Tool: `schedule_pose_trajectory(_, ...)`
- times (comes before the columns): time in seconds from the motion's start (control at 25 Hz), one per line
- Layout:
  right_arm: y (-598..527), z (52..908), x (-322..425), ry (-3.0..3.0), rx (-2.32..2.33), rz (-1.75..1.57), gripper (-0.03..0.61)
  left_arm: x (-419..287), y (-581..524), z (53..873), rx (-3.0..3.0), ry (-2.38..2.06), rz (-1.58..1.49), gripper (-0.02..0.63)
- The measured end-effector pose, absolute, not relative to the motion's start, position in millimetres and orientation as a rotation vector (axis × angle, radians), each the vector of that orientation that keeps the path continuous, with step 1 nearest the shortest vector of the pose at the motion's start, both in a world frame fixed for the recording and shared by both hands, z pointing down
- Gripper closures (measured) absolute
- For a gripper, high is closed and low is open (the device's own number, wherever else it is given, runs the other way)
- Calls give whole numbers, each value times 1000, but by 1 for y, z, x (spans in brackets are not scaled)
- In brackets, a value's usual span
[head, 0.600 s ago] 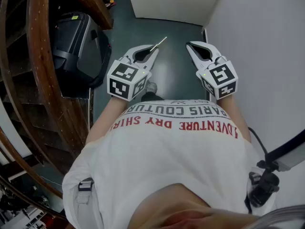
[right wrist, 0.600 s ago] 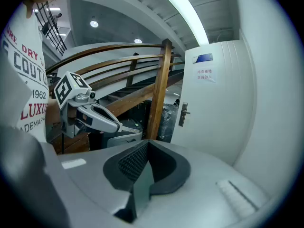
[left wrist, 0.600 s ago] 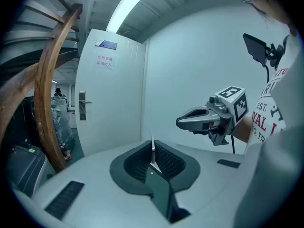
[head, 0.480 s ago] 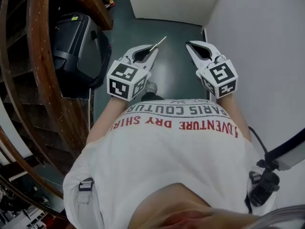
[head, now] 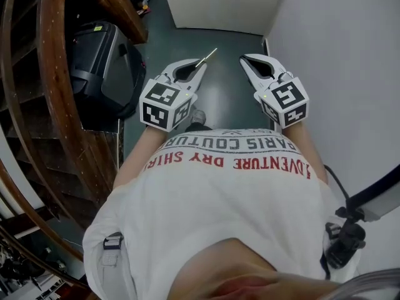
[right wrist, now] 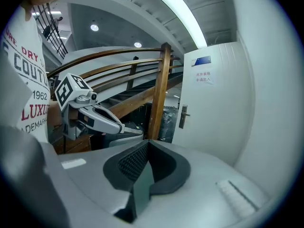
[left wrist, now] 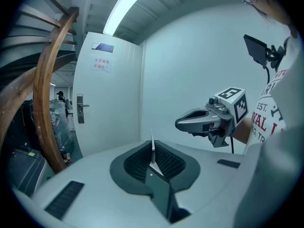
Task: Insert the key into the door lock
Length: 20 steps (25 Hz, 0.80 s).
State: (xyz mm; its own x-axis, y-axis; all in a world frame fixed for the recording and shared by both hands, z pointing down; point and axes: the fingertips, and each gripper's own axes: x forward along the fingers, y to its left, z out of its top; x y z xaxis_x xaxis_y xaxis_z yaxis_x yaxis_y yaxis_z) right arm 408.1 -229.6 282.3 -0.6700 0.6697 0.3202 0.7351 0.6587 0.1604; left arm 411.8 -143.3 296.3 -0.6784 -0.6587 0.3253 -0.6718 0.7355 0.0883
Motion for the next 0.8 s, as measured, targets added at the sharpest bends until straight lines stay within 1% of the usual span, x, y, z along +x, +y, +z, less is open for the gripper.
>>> schedule_pose_trajectory(0.24, -236, 284, 408, -2660, -1168, -384, 577, 413, -154, 295, 1042, -2607, 80, 591)
schedule_pose_trajectory(0.48, -216, 300, 378, -2616, -1208, -370, 577, 393, -130, 305, 974, -2609, 60, 591)
schedule_pose_trajectory(0.6, -200, 312, 351, -2596, -1220, -376, 577, 366, -109, 317, 941, -2604, 26, 591)
schedule_pose_trajectory(0.8, -163, 337, 280, -2566, -1215, -387, 577, 288, -68, 337, 933, -2612, -14, 591)
